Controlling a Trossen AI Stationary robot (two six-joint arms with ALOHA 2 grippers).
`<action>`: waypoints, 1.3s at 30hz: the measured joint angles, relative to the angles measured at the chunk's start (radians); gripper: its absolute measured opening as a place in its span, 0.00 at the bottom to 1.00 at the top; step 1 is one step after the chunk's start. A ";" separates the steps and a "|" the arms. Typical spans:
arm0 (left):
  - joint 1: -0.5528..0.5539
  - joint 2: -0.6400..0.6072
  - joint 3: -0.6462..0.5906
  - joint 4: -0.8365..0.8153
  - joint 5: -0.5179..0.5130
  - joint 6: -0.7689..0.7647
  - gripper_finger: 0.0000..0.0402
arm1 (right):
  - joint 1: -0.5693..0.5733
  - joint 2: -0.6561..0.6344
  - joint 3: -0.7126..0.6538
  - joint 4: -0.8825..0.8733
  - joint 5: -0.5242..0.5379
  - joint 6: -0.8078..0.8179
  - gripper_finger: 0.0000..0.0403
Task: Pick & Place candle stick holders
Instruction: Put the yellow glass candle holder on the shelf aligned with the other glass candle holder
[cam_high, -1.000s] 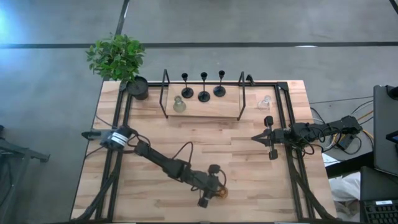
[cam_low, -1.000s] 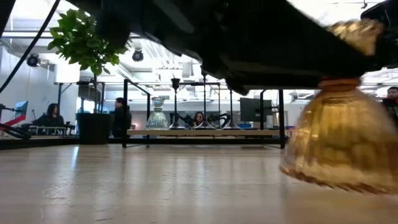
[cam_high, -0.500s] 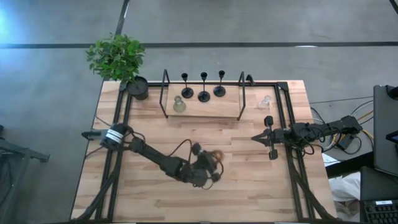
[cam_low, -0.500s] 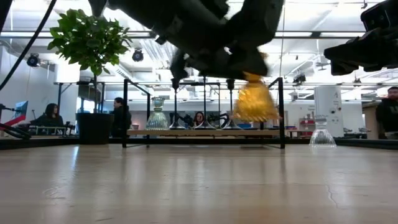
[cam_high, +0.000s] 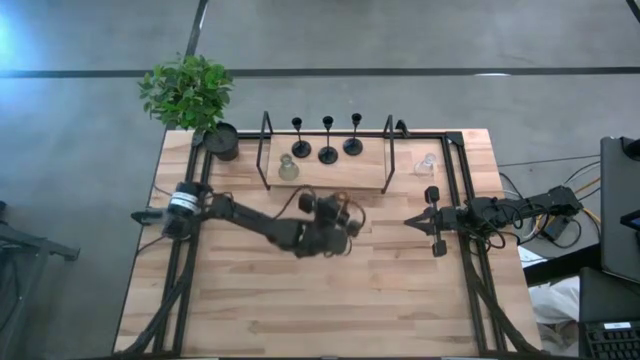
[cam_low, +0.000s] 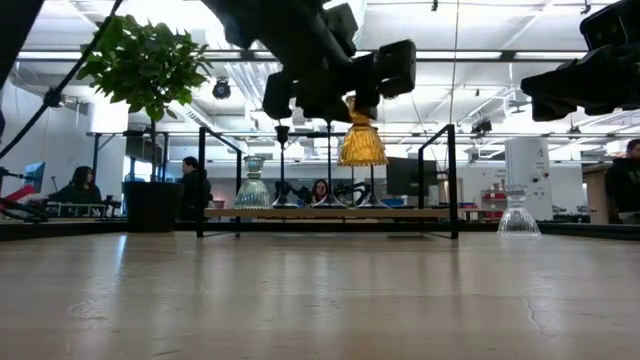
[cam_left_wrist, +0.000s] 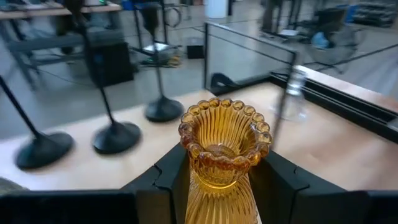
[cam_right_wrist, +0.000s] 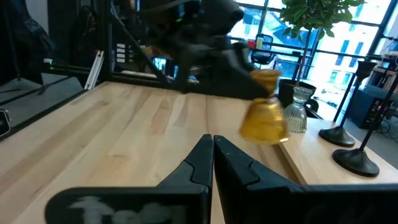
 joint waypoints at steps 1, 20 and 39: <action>0.017 0.000 0.012 -0.026 -0.004 0.004 0.34 | 0.000 0.000 0.000 0.000 0.000 0.000 0.02; 0.201 0.000 0.106 -0.286 0.049 -0.148 0.34 | 0.000 0.000 0.000 0.000 0.000 0.000 0.02; 0.270 0.004 0.000 -0.286 0.104 -0.321 0.34 | 0.000 0.000 0.000 0.000 0.000 0.000 0.02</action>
